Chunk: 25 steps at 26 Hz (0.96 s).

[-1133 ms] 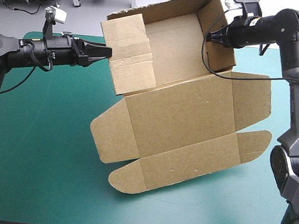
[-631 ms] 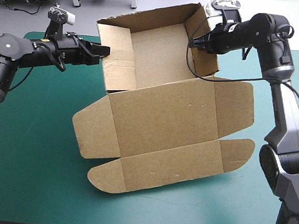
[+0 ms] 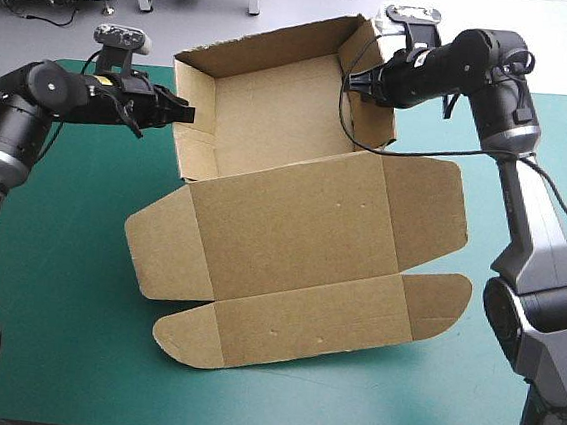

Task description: Fold the box

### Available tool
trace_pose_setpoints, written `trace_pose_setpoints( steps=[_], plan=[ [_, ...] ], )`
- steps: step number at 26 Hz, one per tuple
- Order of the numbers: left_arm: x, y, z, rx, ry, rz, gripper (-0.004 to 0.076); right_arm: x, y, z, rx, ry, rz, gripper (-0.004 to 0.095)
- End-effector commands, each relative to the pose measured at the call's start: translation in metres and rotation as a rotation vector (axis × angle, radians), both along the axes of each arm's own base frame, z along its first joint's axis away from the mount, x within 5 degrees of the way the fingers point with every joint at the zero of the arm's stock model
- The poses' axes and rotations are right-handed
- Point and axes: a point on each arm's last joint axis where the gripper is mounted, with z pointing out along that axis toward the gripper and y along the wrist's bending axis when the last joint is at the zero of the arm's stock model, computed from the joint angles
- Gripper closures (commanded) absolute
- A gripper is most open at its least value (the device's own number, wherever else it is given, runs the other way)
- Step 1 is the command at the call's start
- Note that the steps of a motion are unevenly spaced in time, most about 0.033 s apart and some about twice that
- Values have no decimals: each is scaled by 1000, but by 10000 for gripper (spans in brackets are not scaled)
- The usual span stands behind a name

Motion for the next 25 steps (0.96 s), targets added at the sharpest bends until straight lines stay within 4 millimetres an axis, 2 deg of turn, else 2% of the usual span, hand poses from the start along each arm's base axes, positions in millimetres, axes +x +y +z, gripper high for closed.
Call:
trace_pose_setpoints(
  steps=[1, 4, 7, 8, 13, 16, 20, 25],
  plan=[
    [-8, -20, 16, 114, 17, -55, 729, -25, 9, 19, 101, 17, 61, 927],
    [2, -42, -5, 295, 142, -113, 729, -17, 10, -27, -8, 143, 60, 927],
    [13, -60, -32, 387, 221, -124, 729, -14, 6, -71, -123, 260, 54, 927],
    [18, -62, -42, 417, 259, -116, 729, -14, 4, -83, -164, 281, 57, 927],
    [32, -64, -69, 444, 349, -99, 729, -11, 1, -119, -215, 305, 57, 927],
    [38, -66, -84, 445, 391, -94, 729, -10, 2, -134, -221, 294, 68, 928],
    [44, -68, -93, 439, 406, -92, 729, -7, 2, -135, -239, 247, 97, 928],
    [46, -69, -94, 437, 392, -88, 729, -3, 1, -134, -251, 200, 90, 927]
  ],
)
